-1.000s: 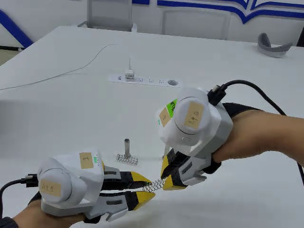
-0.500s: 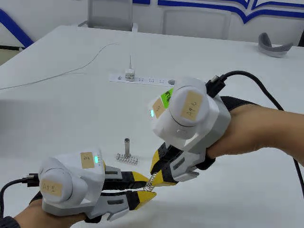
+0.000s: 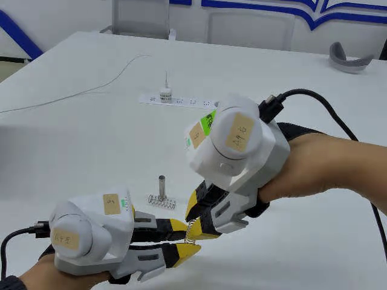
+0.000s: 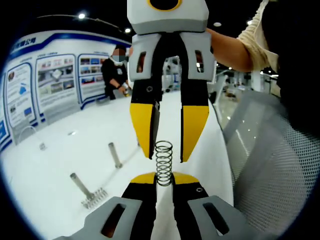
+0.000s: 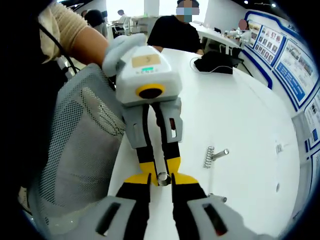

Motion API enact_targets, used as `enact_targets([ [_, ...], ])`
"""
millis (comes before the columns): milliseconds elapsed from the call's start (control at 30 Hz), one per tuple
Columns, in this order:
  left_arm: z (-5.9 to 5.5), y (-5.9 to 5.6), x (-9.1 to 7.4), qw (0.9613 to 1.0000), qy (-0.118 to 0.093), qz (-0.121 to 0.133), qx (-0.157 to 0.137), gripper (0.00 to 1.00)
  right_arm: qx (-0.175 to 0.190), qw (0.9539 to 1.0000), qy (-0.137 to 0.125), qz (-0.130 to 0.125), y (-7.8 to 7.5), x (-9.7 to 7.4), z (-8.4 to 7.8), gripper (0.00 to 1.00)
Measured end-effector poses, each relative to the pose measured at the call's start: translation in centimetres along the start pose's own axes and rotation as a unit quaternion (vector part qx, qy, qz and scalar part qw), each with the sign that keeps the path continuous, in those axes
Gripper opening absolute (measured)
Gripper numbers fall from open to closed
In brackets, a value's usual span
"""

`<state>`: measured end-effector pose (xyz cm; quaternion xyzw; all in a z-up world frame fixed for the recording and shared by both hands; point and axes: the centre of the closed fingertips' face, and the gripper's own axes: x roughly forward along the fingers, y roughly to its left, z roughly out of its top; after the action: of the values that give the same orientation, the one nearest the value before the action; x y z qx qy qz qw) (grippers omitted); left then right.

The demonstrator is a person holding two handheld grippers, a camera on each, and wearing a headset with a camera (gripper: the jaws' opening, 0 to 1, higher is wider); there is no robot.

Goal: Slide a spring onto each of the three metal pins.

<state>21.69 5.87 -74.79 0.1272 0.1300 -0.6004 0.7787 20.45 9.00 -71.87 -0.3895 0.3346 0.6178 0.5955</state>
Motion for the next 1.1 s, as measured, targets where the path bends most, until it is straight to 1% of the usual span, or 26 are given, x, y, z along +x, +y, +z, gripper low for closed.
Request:
enact_targets([
  [100, 0.09, 0.02, -0.06, 1.0, -0.002, 0.0, 0.0, 0.11, 0.0, 1.0, 0.005, -0.002, -0.09, 0.28, -0.36, 0.17],
  [367, 0.27, -0.15, -0.06, 1.0, -0.001, -0.003, 0.004, 0.11, 0.007, 0.9999, 0.008, 0.0, -0.07, 0.77, -0.64, 0.15],
  [667, 0.64, -0.23, 0.03, 1.0, -0.002, -0.004, 0.007, 0.11, 0.012, 0.9999, 0.012, 0.0, -0.17, 0.94, -0.78, 0.13],
  [800, 0.59, -0.23, 0.11, 1.0, 0.0, -0.004, 0.007, 0.11, 0.015, 0.9998, 0.015, -0.001, -0.21, 0.93, -0.87, 0.13],
  [1100, 0.64, 0.06, -0.05, 1.0, -0.003, 0.003, 0.003, 0.12, 0.017, 0.9997, 0.017, -0.007, -0.45, 0.79, -1.01, 0.12],
])
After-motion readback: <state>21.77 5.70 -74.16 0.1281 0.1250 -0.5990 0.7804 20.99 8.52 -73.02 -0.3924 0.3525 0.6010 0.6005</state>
